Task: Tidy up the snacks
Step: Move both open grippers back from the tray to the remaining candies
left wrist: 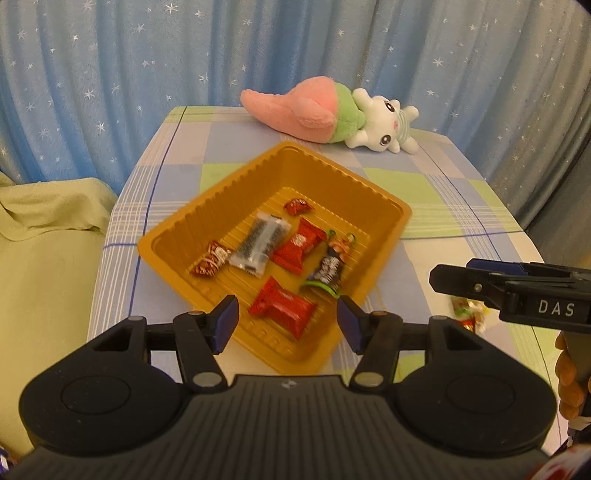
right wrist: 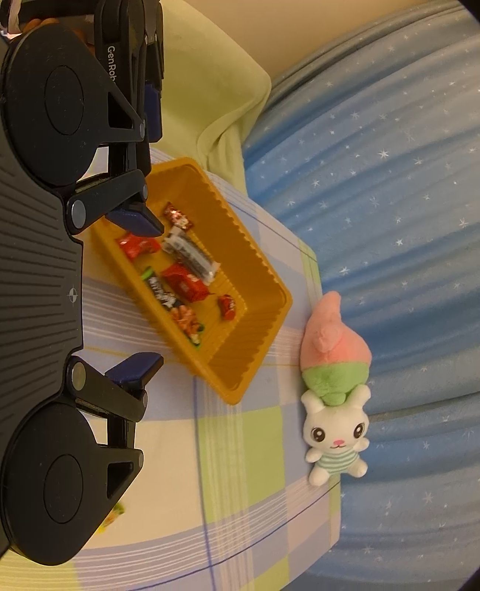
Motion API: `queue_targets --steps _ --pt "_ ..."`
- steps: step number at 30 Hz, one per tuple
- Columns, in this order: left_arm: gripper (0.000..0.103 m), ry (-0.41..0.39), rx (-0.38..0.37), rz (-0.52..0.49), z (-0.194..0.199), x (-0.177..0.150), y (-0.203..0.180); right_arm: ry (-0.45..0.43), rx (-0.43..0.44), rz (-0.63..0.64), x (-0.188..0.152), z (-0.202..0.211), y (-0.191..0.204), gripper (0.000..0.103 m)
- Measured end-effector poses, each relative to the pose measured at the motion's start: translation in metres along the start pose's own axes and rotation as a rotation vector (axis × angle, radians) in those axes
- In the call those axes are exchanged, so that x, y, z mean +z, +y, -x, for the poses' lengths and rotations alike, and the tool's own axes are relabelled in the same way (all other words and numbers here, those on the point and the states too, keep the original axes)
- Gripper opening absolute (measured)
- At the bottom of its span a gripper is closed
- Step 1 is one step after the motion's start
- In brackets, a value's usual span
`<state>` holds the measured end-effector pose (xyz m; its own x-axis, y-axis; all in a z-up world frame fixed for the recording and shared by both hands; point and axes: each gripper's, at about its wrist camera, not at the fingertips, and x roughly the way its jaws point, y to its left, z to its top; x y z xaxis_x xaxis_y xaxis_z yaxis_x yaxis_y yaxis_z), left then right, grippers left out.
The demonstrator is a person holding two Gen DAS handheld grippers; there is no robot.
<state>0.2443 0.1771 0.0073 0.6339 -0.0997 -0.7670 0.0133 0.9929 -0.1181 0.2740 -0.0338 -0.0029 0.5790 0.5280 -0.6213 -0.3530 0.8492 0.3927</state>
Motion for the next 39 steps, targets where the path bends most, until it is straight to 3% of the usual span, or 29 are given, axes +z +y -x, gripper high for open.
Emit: queue_targets --steps 18,39 --pt "0.057 0.031 -0.017 -0.025 0.039 -0.059 -0.061 0.060 -0.031 -0.034 -0.061 0.071 -0.030 0.069" --pt "0.058 0.085 -0.049 -0.061 0.039 -0.101 -0.135 0.116 -0.071 -0.076 -0.107 0.121 -0.085 0.069"
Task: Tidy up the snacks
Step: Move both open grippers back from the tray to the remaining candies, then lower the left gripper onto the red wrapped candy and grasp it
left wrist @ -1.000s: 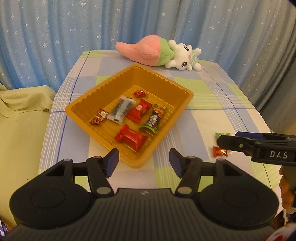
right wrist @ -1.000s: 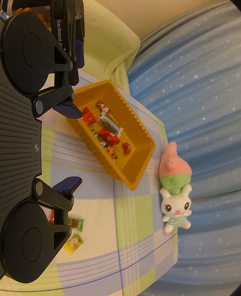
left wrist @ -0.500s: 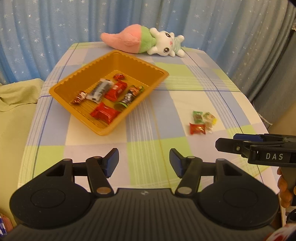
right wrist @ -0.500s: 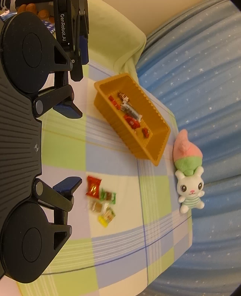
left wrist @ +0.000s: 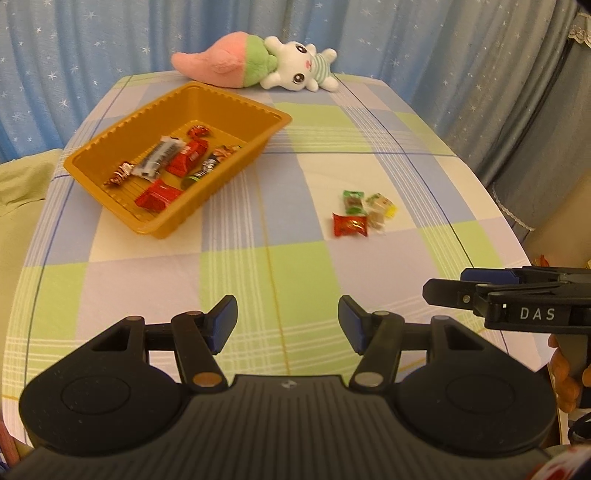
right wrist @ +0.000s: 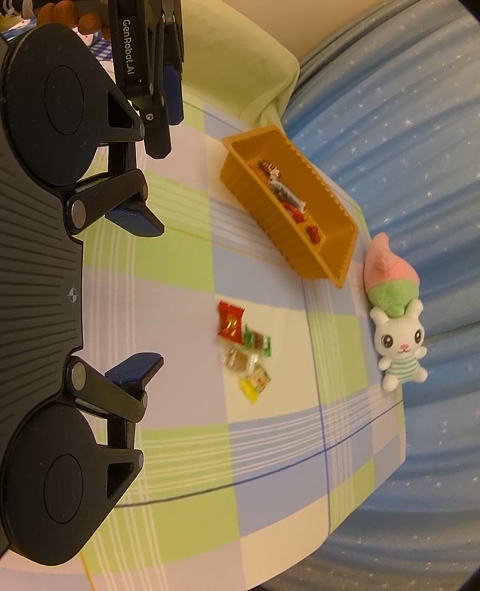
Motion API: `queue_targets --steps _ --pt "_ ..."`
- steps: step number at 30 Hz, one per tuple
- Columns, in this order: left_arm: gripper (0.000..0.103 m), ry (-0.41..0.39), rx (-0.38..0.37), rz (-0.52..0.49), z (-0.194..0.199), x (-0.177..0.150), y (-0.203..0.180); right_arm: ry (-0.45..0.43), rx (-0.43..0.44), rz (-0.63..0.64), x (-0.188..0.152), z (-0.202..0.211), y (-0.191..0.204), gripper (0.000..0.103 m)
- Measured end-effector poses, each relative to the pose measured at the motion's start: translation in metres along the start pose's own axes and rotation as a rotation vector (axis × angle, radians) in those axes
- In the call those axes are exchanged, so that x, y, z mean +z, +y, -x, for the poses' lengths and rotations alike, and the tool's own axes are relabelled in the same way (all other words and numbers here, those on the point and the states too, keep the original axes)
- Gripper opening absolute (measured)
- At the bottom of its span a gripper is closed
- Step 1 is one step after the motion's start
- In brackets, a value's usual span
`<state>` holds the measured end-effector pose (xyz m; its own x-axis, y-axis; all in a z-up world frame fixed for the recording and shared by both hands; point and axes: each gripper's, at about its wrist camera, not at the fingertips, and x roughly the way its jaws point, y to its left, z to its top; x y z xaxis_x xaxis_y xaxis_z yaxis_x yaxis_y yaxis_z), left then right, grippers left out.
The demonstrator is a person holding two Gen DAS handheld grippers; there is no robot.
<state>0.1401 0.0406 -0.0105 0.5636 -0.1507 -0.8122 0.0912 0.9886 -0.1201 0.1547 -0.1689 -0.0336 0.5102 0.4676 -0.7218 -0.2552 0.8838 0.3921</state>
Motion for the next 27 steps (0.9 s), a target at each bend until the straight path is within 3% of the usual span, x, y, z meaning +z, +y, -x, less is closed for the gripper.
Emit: queue_targets --steps 27 --pt "0.059 0.020 0.003 -0.100 -0.030 -0.006 -0.051 0.051 -0.056 -0.039 -0.008 0.005 -0.048 0.069"
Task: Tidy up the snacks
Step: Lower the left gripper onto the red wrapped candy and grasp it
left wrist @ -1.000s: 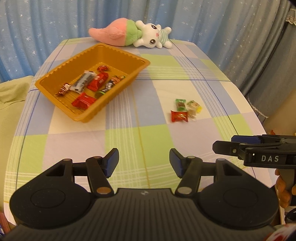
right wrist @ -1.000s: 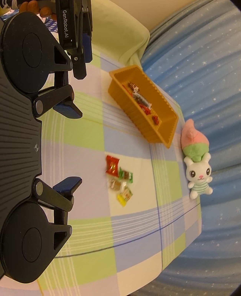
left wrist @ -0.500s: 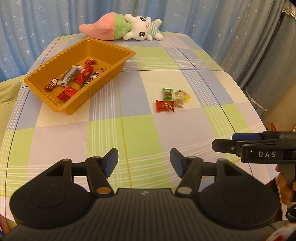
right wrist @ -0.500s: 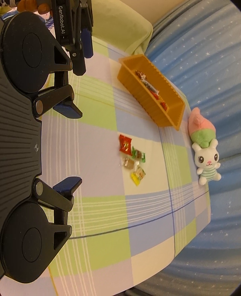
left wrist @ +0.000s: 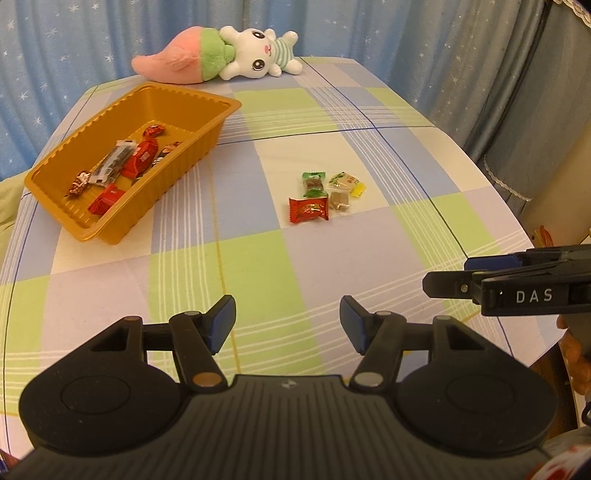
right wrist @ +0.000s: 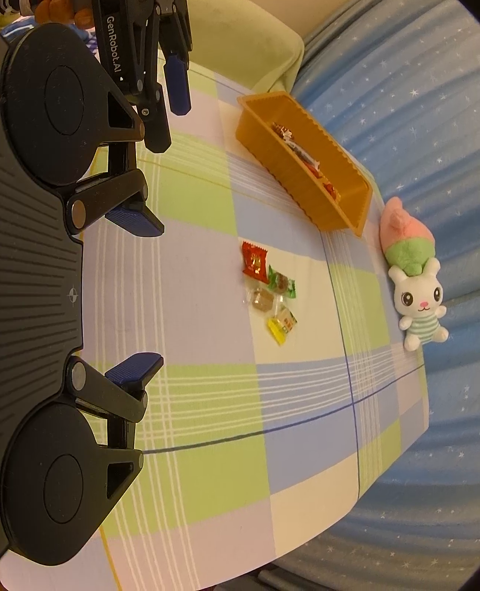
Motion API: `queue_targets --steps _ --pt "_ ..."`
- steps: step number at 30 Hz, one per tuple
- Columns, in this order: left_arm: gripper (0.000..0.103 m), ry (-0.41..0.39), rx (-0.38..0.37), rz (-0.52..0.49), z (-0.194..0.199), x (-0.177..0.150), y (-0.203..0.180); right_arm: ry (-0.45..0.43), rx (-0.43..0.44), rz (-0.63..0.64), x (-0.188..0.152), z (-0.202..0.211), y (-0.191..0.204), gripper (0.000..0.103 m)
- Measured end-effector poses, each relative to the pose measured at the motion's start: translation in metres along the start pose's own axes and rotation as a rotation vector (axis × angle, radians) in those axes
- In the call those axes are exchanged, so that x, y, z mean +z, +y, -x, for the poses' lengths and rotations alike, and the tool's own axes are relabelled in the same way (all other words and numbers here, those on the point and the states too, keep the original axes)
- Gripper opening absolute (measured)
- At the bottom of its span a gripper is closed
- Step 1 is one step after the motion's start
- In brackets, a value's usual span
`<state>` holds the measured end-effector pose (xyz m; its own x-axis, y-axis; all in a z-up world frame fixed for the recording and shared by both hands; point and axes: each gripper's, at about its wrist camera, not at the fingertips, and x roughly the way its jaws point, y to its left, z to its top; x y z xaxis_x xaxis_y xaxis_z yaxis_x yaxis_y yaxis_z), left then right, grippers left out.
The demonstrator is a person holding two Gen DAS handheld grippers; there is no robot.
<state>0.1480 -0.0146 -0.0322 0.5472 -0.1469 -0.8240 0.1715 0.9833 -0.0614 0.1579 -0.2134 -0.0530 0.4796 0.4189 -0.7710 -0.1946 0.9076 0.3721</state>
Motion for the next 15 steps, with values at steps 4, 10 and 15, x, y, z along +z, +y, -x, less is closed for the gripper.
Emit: queue_targets --steps 4,10,15 --pt "0.060 0.006 -0.004 -0.016 -0.008 0.005 -0.001 0.002 -0.008 -0.011 0.003 -0.003 -0.005 0.069" --pt "0.060 0.012 -0.017 -0.044 -0.019 0.012 -0.003 0.004 -0.021 -0.031 0.008 -0.008 -0.010 0.069" --pt "0.060 0.016 -0.029 -0.075 -0.030 0.019 -0.005 0.004 -0.036 -0.054 0.012 -0.012 -0.015 0.069"
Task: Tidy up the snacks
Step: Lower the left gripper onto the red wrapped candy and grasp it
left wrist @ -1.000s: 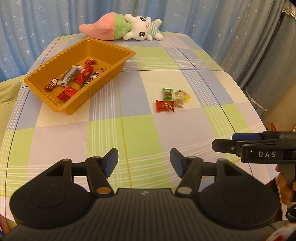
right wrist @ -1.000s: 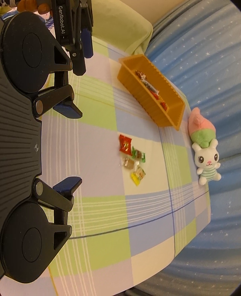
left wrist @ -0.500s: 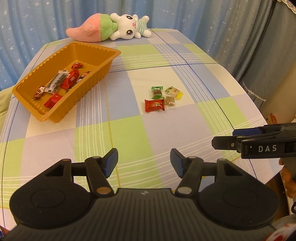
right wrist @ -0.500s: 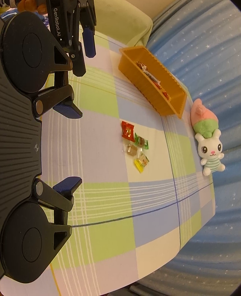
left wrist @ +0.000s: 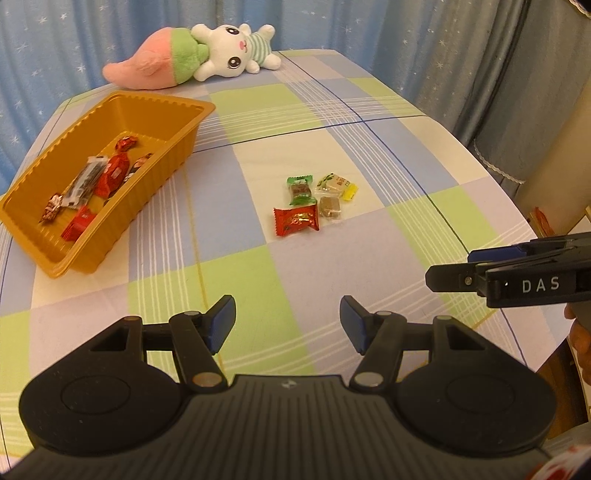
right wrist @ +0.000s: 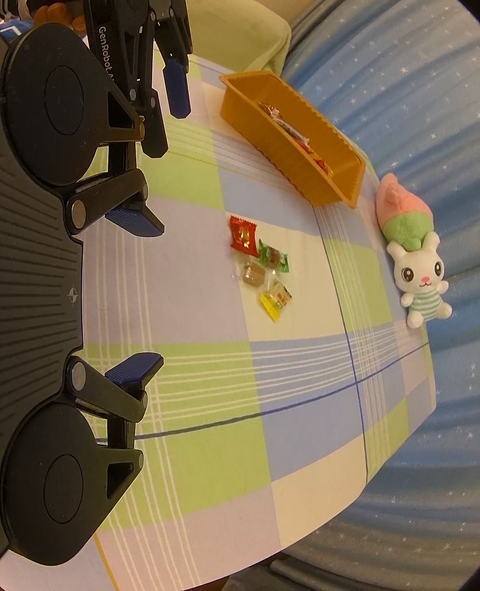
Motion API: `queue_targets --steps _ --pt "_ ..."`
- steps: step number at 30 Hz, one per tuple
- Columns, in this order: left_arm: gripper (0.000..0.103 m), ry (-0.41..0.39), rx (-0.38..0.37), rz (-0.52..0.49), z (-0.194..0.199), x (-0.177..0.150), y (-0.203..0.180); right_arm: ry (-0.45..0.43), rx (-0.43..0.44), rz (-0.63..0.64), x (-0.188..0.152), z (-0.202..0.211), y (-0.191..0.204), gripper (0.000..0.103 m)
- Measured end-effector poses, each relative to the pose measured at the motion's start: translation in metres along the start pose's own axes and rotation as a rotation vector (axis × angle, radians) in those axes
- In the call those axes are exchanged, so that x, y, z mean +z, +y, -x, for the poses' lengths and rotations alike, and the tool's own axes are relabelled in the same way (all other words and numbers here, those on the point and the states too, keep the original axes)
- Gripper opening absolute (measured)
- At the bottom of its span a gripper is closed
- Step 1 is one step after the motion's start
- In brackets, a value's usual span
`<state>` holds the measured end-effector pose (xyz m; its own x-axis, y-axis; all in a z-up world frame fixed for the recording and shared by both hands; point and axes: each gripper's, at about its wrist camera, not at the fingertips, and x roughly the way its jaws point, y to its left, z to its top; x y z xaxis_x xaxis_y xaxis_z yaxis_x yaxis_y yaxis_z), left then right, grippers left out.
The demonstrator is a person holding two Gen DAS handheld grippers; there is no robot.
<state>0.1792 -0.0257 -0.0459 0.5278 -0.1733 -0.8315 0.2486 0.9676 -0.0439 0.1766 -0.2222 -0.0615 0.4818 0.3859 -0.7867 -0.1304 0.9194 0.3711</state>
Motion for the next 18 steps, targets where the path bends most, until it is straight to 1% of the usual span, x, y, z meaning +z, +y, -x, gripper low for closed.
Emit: queue_targets --steps 12,18 --pt "0.060 0.014 -0.028 -0.051 -0.028 0.015 0.003 0.006 -0.035 -0.055 0.009 -0.011 -0.010 0.069" --pt "0.060 0.010 -0.026 -0.098 -0.045 0.020 0.002 0.011 -0.050 -0.084 0.011 -0.017 -0.016 0.069"
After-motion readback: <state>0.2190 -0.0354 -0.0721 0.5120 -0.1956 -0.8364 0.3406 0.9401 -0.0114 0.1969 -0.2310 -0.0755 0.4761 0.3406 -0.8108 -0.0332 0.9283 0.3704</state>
